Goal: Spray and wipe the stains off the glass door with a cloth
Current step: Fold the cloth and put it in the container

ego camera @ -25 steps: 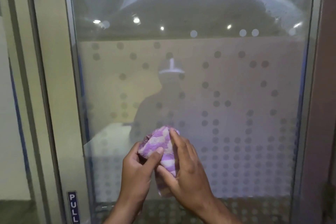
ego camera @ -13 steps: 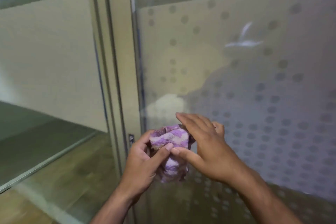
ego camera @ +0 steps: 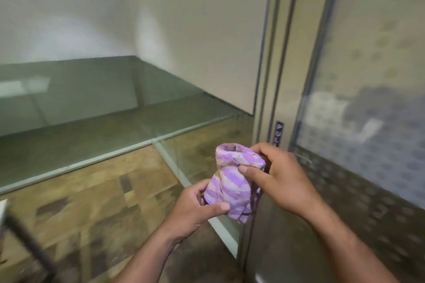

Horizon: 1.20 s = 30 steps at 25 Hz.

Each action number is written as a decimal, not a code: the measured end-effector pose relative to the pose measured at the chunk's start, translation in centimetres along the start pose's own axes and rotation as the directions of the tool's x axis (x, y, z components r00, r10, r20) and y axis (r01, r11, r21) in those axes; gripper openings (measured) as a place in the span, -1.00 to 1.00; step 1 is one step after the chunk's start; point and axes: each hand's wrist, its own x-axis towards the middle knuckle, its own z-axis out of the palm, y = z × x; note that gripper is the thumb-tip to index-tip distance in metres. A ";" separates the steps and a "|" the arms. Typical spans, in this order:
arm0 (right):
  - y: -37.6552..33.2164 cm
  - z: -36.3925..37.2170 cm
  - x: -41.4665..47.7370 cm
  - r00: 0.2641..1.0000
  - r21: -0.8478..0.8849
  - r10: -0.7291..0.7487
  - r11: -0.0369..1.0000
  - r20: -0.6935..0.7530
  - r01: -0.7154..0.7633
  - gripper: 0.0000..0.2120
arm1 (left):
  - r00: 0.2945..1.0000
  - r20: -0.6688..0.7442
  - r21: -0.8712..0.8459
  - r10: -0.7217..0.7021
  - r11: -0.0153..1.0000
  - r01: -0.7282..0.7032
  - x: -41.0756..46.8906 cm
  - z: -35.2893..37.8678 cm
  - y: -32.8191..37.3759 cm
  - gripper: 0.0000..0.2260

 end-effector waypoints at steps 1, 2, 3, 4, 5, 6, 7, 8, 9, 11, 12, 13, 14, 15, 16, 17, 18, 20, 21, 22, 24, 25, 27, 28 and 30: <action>-0.8 1.9 0.0 1.000 0.066 0.018 0.998 0.015 -0.019 -0.84 | 0.998 -0.055 -0.027 -0.029 0.999 0.027 -1.9 -1.6 -0.9 -0.53; -1.7 4.0 -0.1 0.999 0.116 0.029 0.993 0.037 -0.033 -0.84 | 0.991 -0.121 -0.066 -0.052 0.997 0.044 -3.9 -3.2 -1.7 -0.55; -2.6 6.1 -0.1 0.998 0.146 0.033 0.988 0.057 -0.041 -0.84 | 0.980 -0.186 -0.115 -0.073 0.992 0.052 -5.9 -4.7 -2.2 -0.53; -3.8 8.5 -0.3 0.996 0.167 0.033 0.985 0.078 -0.046 -0.84 | 0.964 -0.252 -0.168 -0.084 0.985 0.042 -8.1 -6.5 -2.4 -0.49; -5.0 10.8 -0.5 0.995 0.197 0.037 0.979 0.097 -0.056 -0.85 | 0.945 -0.314 -0.211 -0.088 0.977 0.020 -10.3 -8.3 -2.5 -0.44; -6.3 12.9 -0.9 0.991 0.243 0.047 0.967 0.125 -0.076 -0.86 | 0.925 -0.371 -0.254 -0.085 0.967 -0.013 -12.4 -10.0 -2.6 -0.41; -7.8 15.2 -1.4 0.984 0.302 0.062 0.947 0.166 -0.111 -0.87 | 0.899 -0.431 -0.287 -0.082 0.957 -0.050 -14.6 -11.9 -2.6 -0.39; -9.4 17.5 -2.0 0.974 0.354 0.079 0.923 0.212 -0.152 -0.88 | 0.868 -0.491 -0.302 -0.076 0.949 -0.087 -16.8 -13.8 -2.6 -0.39; -11.2 20.1 -2.7 0.959 0.392 0.089 0.899 0.270 -0.194 -0.90 | 0.830 -0.554 -0.292 -0.066 0.949 -0.120 -19.3 -15.8 -2.6 -0.40; -14.3 24.9 -4.2 0.937 0.419 0.093 0.876 0.336 -0.237 -0.93 | 0.740 -0.671 -0.231 -0.052 0.962 -0.143 -23.7 -19.3 -2.7 -0.46; -15.8 27.4 -5.0 0.930 0.423 0.086 0.873 0.356 -0.243 -0.93 | 0.693 -0.720 -0.196 -0.044 0.970 -0.142 -26.0 -20.9 -2.6 -0.48; -17.3 29.6 -5.6 0.925 0.430 0.080 0.868 0.371 -0.248 -0.91 | 0.648 -0.761 -0.152 -0.028 0.979 -0.135 -28.0 -22.4 -2.6 -0.53; -19.0 32.1 -6.4 0.915 0.432 0.073 0.865 0.396 -0.256 -0.90 | 0.606 -0.795 -0.099 -0.004 0.987 -0.123 -30.4 -24.0 -2.5 -0.59; -20.6 34.3 -7.2 0.903 0.432 0.065 0.862 0.424 -0.265 -0.90 | 0.572 -0.820 -0.048 0.017 0.994 -0.099 -32.7 -25.5 -2.4 -0.64; -22.1 36.3 -7.9 0.891 0.438 0.053 0.856 0.451 -0.273 -0.90 | 0.544 -0.838 -0.008 0.033 0.997 -0.073 -34.9 -27.0 -2.3 -0.69; -23.7 38.4 -8.7 0.875 0.452 0.038 0.845 0.482 -0.286 -0.91 | 0.516 -0.855 0.033 0.049 0.999 -0.040 -37.1 -28.5 -2.1 -0.73; -25.1 40.3 -9.4 0.862 0.467 0.026 0.832 0.506 -0.299 -0.92 | 0.489 -0.870 0.070 0.063 0.998 -0.004 -39.0 -29.8 -1.9 -0.75; -28.0 44.1 -10.7 0.832 0.484 0.002 0.813 0.554 -0.324 -0.89 | 0.411 -0.908 0.120 0.084 0.991 0.062 -43.0 -32.0 -1.1 -0.78; -29.2 45.6 -11.2 0.817 0.492 -0.011 0.803 0.577 -0.337 -0.88 | 0.364 -0.927 0.129 0.091 0.988 0.081 -44.5 -32.9 -0.7 -0.79; -30.3 47.2 -11.7 0.798 0.500 -0.025 0.791 0.603 -0.352 -0.88 | 0.318 -0.943 0.134 0.099 0.987 0.088 -46.1 -34.0 -0.5 -0.80; -32.1 50.4 -12.5 0.757 0.502 -0.043 0.772 0.652 -0.389 -0.89 | 0.259 -0.962 0.116 0.090 0.990 0.084 -48.7 -36.3 -0.7 -0.76; -32.8 51.9 -12.7 0.736 0.499 -0.050 0.766 0.675 -0.405 -0.89 | 0.247 -0.966 0.100 0.076 0.991 0.085 -49.6 -37.4 -0.9 -0.68; -34.0 54.7 -12.8 0.698 0.490 -0.066 0.758 0.713 -0.430 -0.90 | 0.202 -0.979 0.055 0.033 0.993 0.107 -51.1 -39.5 -1.1 -0.44; -34.5 56.1 -12.7 0.676 0.481 -0.072 0.757 0.734 -0.442 -0.89 | 0.165 -0.986 0.032 0.009 0.990 0.134 -51.6 -40.4 -1.1 -0.36; -35.5 59.2 -12.3 0.615 0.446 -0.065 0.747 0.786 -0.492 -0.86 | 0.138 -0.990 -0.011 -0.041 0.978 0.208 -52.6 -42.7 -1.0 -0.41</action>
